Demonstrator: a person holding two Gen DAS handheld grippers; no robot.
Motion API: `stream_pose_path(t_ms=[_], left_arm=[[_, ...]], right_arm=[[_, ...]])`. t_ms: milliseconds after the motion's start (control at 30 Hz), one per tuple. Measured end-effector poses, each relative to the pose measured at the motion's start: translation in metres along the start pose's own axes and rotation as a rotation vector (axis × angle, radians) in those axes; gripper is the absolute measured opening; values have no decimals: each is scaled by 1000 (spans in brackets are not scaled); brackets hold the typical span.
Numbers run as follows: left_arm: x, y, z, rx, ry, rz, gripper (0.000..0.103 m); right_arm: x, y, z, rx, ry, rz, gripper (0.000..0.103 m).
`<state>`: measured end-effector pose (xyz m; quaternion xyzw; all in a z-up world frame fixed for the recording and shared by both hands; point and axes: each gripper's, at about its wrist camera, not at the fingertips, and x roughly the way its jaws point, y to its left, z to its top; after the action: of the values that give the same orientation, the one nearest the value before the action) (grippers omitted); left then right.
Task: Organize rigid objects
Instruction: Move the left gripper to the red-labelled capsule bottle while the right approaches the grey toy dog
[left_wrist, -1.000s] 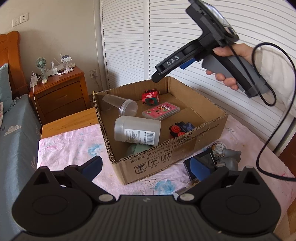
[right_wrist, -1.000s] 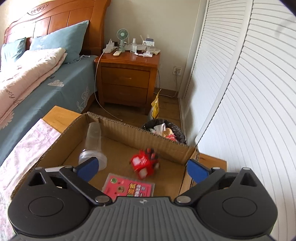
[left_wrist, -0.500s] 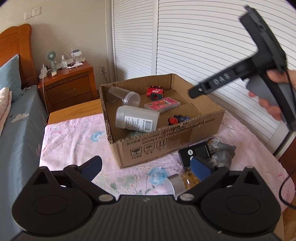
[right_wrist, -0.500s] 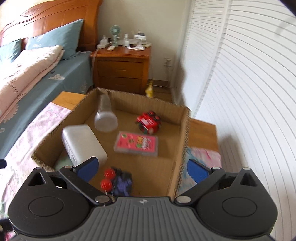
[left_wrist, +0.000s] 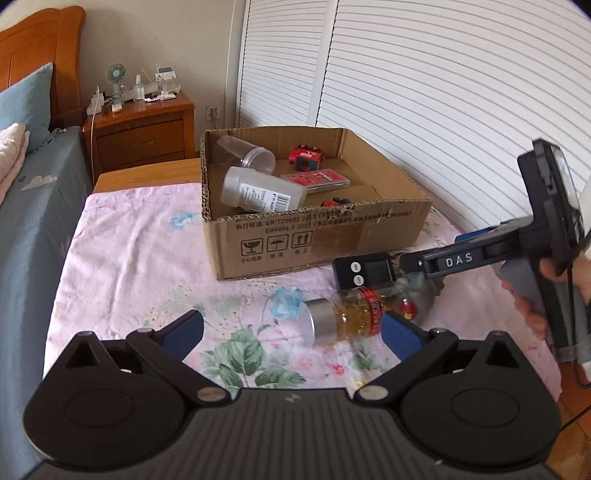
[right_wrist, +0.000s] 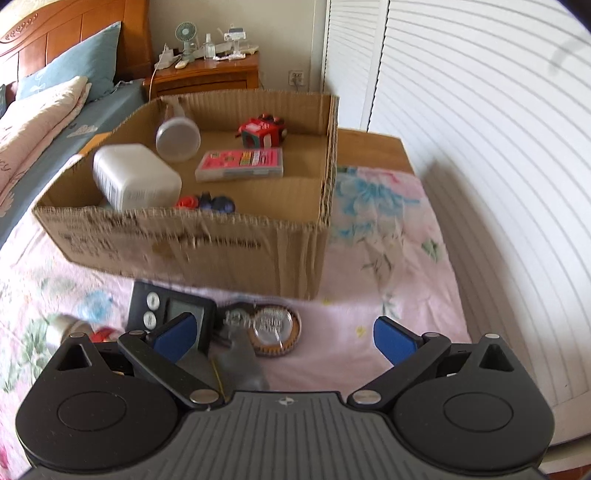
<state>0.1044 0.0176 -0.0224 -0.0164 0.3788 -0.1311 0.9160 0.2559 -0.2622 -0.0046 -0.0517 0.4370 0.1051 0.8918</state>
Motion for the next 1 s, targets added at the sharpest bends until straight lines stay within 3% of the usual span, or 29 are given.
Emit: stream_pose_path(t_ms=[467,600,933,1000], left_arm=[[2,-8,-4,5,-3,-20,102],[4,-11,-5,10,0,-20,102],[22,-28,-7,28,42,-9,102],[26,-33,-7,33,53,-1,102]], right_arm=[[-50,-34,-56,97,-57,25,103],[-67,-37,-75,106,-75,71,103],[-44,7,-106,-87,-6,100,103],[-40,14,-107,-140,-29,79,103]])
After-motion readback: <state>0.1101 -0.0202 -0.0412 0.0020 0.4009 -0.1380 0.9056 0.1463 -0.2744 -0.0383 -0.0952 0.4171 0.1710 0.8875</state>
